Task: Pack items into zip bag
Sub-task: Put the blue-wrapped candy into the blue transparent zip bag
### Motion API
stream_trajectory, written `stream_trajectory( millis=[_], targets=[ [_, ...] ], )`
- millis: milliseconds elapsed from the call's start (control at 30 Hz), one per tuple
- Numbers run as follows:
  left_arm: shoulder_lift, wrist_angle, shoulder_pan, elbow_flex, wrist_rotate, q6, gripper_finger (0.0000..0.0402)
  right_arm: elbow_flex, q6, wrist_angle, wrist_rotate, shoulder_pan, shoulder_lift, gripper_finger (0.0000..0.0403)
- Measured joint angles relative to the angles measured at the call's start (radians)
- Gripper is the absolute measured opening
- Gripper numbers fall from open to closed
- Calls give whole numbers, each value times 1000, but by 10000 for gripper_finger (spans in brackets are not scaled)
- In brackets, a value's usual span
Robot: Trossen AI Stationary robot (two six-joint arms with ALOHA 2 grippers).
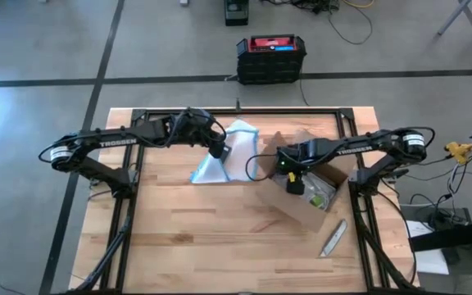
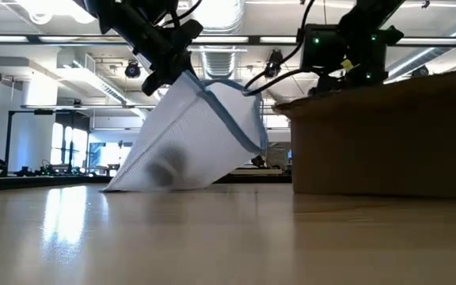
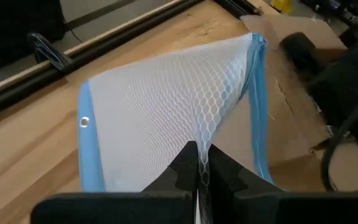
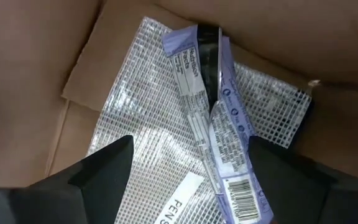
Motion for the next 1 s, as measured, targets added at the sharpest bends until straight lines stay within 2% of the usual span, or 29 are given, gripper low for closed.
stream_trajectory(
  millis=[167,467,667,867,1000],
  targets=[
    [0,1,0,0,0,-1,0,18,-145,2,-3,10,0,301],
    [-1,2,0,0,0,-1,0,166,-477,-172,10,11,4,274],
    [-1,4,0,0,0,-1,0,165,-723,-167,-5,12,30,263],
    [-1,3,0,0,0,-1,0,104,-791,-109,7,7,128,255],
    [-1,3,0,0,0,-7,0,84,-695,-42,-1,-6,187,252]
  ],
)
